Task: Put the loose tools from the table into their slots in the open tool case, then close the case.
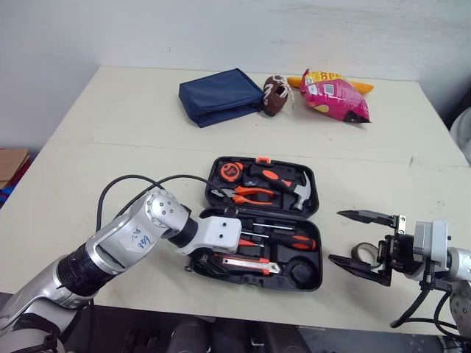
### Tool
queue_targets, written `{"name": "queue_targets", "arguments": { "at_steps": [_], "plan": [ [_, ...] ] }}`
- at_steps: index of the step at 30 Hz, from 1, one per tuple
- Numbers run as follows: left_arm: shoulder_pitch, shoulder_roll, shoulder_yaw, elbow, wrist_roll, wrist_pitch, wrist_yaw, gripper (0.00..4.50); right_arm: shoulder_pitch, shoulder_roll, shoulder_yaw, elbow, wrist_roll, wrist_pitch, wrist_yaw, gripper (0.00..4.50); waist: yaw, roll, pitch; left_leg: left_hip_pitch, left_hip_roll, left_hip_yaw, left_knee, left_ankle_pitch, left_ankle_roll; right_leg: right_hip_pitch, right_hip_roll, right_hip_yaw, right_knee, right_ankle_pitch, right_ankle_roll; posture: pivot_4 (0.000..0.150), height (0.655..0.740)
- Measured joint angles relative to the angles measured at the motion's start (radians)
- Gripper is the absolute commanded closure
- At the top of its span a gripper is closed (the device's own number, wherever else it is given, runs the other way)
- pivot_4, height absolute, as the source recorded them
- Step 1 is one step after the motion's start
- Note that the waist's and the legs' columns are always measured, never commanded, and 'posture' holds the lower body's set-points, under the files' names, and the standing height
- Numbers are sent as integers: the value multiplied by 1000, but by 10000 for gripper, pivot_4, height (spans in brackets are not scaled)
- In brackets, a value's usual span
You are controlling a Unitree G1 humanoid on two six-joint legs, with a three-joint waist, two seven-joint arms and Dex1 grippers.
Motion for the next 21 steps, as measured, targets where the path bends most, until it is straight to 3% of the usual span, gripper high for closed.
{"name": "queue_targets", "arguments": {
  "at_steps": [6,12,13,21],
  "plan": [
    [0,-33,1,28,6,-12,2,29725,14,9,1,-1,-5,-15,-1,0,2,0,0,1,-1,0,1,0,1,1,-1,0,0,0,1,1500,7400],
    [47,-83,80,37,-36,-169,2,2469,28,9,2,-14,-5,-13,-6,0,1,0,0,1,-1,0,1,0,1,2,-1,0,0,0,1,1500,7400],
    [50,-91,99,37,-50,-199,0,629,28,9,2,-14,-4,-13,-6,0,0,0,0,1,0,0,1,0,1,2,0,0,0,0,1,1500,7400],
    [152,-80,330,52,-229,-391,-93,629,23,9,4,8,-4,-14,16,0,-4,0,0,3,0,0,0,1,-2,2,1,0,2,0,1,1500,7400]
  ]
}}
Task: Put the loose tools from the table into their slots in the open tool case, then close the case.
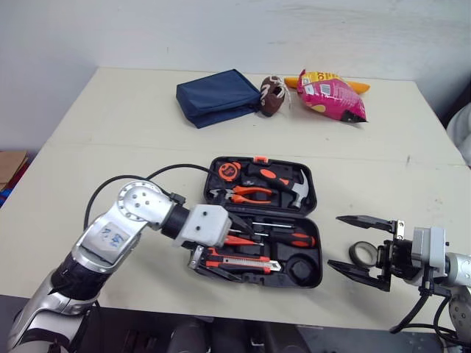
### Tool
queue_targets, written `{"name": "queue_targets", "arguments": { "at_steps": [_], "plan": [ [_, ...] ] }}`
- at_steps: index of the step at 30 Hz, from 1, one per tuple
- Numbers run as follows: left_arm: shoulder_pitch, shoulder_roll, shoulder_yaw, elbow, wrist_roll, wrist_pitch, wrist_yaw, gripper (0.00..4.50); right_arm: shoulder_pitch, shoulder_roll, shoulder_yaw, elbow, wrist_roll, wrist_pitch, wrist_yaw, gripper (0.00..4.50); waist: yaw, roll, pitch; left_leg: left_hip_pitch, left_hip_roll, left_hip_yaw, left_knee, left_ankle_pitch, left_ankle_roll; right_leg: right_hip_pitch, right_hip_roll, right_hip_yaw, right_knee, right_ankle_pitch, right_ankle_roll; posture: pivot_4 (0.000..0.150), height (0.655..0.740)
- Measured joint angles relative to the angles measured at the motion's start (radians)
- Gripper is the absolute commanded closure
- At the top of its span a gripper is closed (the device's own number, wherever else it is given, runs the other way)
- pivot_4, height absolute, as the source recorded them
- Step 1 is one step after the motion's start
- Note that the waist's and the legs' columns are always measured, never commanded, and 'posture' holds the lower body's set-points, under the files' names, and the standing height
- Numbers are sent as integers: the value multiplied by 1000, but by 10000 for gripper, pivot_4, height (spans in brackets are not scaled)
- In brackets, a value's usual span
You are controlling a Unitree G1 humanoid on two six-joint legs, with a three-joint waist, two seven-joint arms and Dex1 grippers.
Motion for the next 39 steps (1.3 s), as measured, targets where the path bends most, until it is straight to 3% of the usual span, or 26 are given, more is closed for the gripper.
{"name": "queue_targets", "arguments": {
  "at_steps": [10,25,34,39],
  "plan": [
    [207,-44,40,90,0,-109,49,44582,-13,7,11,44,-21,-16,23,0,1,0,0,0,0,0,0,-1,1,0,0,0,-1,0,0,1500,7400],
    [200,-52,-93,137,154,-61,156,44582,15,7,11,71,-29,-23,26,0,-1,1,-1,2,0,0,-1,-3,5,2,0,0,-1,0,0,1500,7400],
    [175,-86,-117,135,157,42,189,44582,13,7,10,74,-29,-26,24,0,5,5,-6,3,-2,0,0,-3,8,4,-3,0,-1,1,2,1500,7400],
    [214,-123,-72,162,127,-68,191,44582,26,7,-22,76,-27,-26,-2,0,4,4,-6,1,-3,0,-1,-3,8,2,-3,0,-1,2,3,1500,7400]
  ]
}}
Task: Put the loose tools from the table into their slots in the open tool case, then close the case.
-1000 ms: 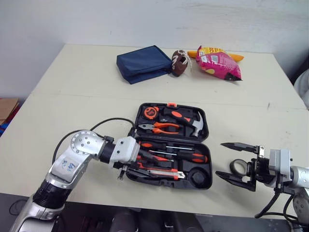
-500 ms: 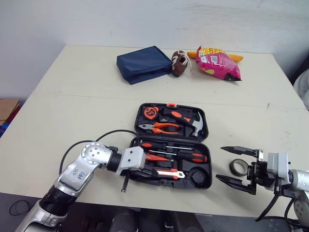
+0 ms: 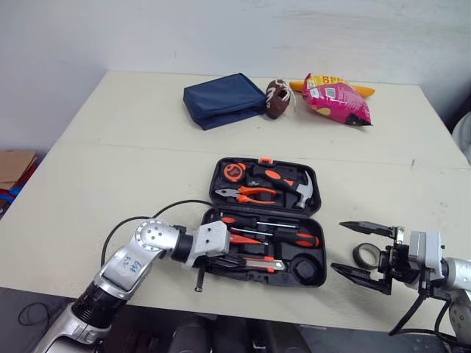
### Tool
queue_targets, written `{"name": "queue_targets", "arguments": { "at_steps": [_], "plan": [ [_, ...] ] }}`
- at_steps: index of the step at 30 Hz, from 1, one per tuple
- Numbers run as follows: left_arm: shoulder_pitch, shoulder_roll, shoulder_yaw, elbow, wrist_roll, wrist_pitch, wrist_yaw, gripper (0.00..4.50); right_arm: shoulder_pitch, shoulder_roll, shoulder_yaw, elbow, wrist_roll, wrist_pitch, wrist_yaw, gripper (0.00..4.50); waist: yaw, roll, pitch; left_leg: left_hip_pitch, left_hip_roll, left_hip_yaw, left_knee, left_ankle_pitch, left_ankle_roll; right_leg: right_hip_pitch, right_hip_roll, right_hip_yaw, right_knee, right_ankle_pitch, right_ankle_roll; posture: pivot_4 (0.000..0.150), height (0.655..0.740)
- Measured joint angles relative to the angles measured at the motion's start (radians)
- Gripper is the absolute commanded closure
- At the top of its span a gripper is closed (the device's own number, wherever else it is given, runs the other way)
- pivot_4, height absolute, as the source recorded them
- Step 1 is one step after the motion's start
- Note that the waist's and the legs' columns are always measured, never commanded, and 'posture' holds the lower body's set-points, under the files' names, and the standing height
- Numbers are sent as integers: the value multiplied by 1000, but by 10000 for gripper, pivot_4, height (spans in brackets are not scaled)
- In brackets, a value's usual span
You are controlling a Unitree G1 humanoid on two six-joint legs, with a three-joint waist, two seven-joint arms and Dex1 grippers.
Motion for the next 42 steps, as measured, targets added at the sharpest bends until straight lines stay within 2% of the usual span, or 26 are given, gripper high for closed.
{"name": "queue_targets", "arguments": {
  "at_steps": [3,4,5,6,7,9,11,12,15,18,20,24,28,35,37,38,40,42],
  "plan": [
    [14,-54,120,8,-96,-74,0,36681,57,-2,-81,29,12,-1,-15,0,2,0,0,-1,0,-1,0,0,-1,-1,0,-1,0,0,0,1500,7400],
    [13,-60,190,8,-123,-119,19,31436,74,-3,-131,77,8,-20,-28,0,1,0,0,-1,0,0,0,0,-1,-1,0,-1,-1,0,0,1500,7400],
    [13,-59,198,8,-124,-123,21,31436,76,-3,-137,82,7,-21,-29,0,0,0,0,-1,0,0,0,0,-1,-1,0,-1,-1,0,0,1500,7400],
    [13,-54,257,10,-142,-142,37,24640,88,2,-176,123,-7,-48,-47,0,-8,0,0,0,0,1,0,0,-1,0,0,0,-1,0,0,1500,7400],
    [16,-56,280,11,-155,-147,47,22901,95,7,-193,145,-13,-69,-60,0,-9,0,0,0,0,1,0,0,-1,0,0,0,-1,0,0,1500,7400],
    [40,-32,383,29,-179,-147,90,13754,122,24,-269,224,-40,-147,-98,0,-10,0,0,0,0,1,-2,0,-1,-1,1,0,-1,0,0,1500,7400],
    [74,43,499,80,-187,-155,105,3628,161,25,-346,302,-58,-207,-131,0,-12,0,1,1,1,0,-3,0,-2,-2,2,0,-1,-1,-1,1500,7400],
    [100,81,551,118,-186,-169,102,878,182,26,-384,342,-66,-237,-148,0,-14,1,1,1,1,0,-4,0,-3,-2,2,0,-1,-1,-2,1500,7400],
    [184,179,677,314,-162,-238,94,286,243,26,-488,509,-93,-335,-204,0,-19,0,1,2,1,0,-5,-1,-3,-2,1,0,-2,-2,-4,1500,7400],
    [205,236,783,523,-152,-296,111,286,292,26,-547,638,-105,-405,-248,0,-26,-3,2,1,1,0,-4,-1,-1,-2,0,-1,-2,-2,-4,1500,7400],
    [227,265,836,599,-151,-326,121,286,315,26,-572,689,-105,-442,-265,0,-27,-3,2,1,1,0,-4,-2,-1,-1,-2,-1,-4,-2,-4,1500,7400],
    [255,279,911,673,-152,-363,149,286,347,29,-576,752,-102,-487,-261,0,-28,-3,2,1,1,1,-5,-5,-6,-1,-3,-2,-4,-2,-4,1500,7400],
    [285,272,908,617,-156,-366,141,286,320,28,-559,738,-62,-470,-231,0,-29,-3,2,1,1,1,-5,-5,-6,-1,-2,-3,-4,-2,-5,1500,7400],
    [282,231,775,306,-261,-203,71,286,267,19,-434,443,2,-294,-195,0,-27,-1,1,1,1,1,-7,-4,-6,-2,-1,-3,-2,-1,-4,1500,7400],
    [283,246,720,212,-300,-122,33,286,318,-39,-392,286,-3,-159,-216,0,-27,3,2,0,1,1,-7,-2,-4,-3,-1,-3,-2,-2,-4,1500,7400],
    [269,259,677,154,-321,-78,9,286,349,-108,-363,179,-12,-56,-230,0,-28,4,2,0,1,1,-7,-2,-4,-3,-1,-2,-2,-2,-4,1500,7400],
    [210,255,619,69,-347,-45,-11,286,358,-207,-347,12,-7,96,-244,0,-28,1,2,0,2,1,-7,-1,-4,-3,0,-2,-2,-2,-3,1500,7400],
    [179,247,586,32,-349,-43,-17,286,358,-246,-347,-91,21,195,-245,0,-26,-1,1,1,2,-1,-8,0,-5,-3,2,-2,-2,-2,-3,1500,7400]
  ]
}}
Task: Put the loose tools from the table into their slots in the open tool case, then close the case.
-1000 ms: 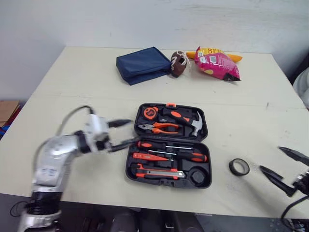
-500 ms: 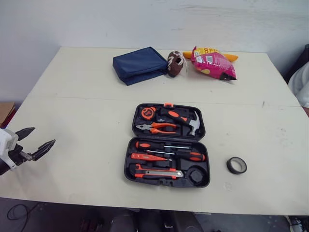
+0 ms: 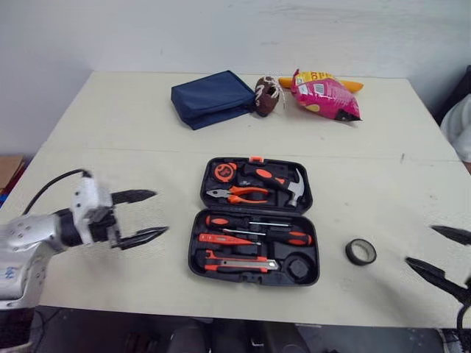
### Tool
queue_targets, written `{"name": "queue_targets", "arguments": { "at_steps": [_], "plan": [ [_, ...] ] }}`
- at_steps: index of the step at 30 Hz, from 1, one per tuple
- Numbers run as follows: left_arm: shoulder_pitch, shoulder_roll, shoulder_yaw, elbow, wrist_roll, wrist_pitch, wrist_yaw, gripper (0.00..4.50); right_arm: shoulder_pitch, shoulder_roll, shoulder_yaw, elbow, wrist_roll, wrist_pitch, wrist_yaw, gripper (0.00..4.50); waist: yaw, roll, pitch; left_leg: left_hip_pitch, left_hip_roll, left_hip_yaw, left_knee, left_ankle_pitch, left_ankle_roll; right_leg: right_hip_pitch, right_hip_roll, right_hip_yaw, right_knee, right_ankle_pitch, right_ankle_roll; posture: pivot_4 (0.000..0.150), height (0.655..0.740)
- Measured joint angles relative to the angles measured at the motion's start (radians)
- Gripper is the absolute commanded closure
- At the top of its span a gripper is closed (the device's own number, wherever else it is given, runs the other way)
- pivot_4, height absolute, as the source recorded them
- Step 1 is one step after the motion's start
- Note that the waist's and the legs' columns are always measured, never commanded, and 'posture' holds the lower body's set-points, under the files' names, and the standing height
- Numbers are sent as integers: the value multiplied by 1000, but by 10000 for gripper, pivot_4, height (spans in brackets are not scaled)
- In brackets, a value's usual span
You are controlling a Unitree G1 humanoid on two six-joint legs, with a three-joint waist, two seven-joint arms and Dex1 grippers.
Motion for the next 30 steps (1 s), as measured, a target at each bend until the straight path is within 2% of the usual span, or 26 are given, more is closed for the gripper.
{"name": "queue_targets", "arguments": {
  "at_steps": [2,4,6,9,12,18,21,22,24,26,27,30],
  "plan": [
    [-2,-14,-26,-19,3,-5,-1,286,14,-21,2,-65,17,104,5,0,3,0,0,0,0,0,-2,0,0,0,0,0,-1,-1,1,1500,7400],
    [-8,-43,-65,-42,13,-13,1,286,41,-97,23,-121,6,228,6,0,3,2,0,-1,-1,1,-2,-1,0,-1,0,2,-2,-2,3,1500,7400],
    [-34,-90,-125,-92,18,-4,23,286,15,-206,70,-204,3,398,-26,0,1,0,1,-3,-1,1,2,-1,1,-1,-1,2,-2,-1,4,1500,7400],
    [-33,-114,-170,-168,-10,65,54,286,-29,-257,130,-291,-10,508,-41,0,0,-6,2,-4,-1,0,2,-1,0,-1,0,2,-2,-2,6,1500,7400],
    [-5,-114,-206,-219,-23,115,58,286,-90,-259,222,-289,-49,550,-64,0,1,-5,3,-5,-1,1,5,-2,0,-1,-1,3,-2,-3,8,1500,7400],
    [0,-147,-231,-265,-14,102,98,286,-176,-258,380,-223,-158,550,-87,0,3,-5,3,-6,-1,0,6,-2,0,-1,-1,3,-3,-4,9,1500,7400],
    [1,-147,-227,-267,-10,100,110,286,-206,-250,418,-194,-198,547,-95,0,3,-5,3,-6,-1,0,6,-2,0,-1,-1,3,-3,-4,8,1500,7400],
    [1,-147,-226,-276,-10,101,113,0,-227,-244,430,-180,-215,541,-103,5377,2,-5,3,-6,-1,0,6,-2,0,-1,-1,3,-3,-4,8,1500,7400],
    [5,-146,-225,-302,-10,100,119,0,-251,-230,464,-139,-250,518,-113,12058,0,-5,3,-6,-1,1,6,-2,0,-1,-1,3,-3,-4,8,1500,7400],
    [7,-146,-225,-309,-9,100,126,0,-265,-212,476,-121,-263,477,-100,21998,-1,-6,2,-5,-1,1,6,-2,0,0,0,3,-3,-4,8,1500,7400],
    [6,-147,-225,-315,-8,100,133,0,-265,-209,482,-116,-266,454,-88,28324,-1,-6,2,-4,-1,1,6,-2,0,1,0,3,-2,-4,8,1500,7400],
    [6,-148,-225,-329,-7,97,139,0,-259,-207,482,-102,-270,419,-62,39688,-1,-6,2,-3,-1,1,7,-2,0,1,-1,3,-2,-3,9,1500,7400]
  ]
}}
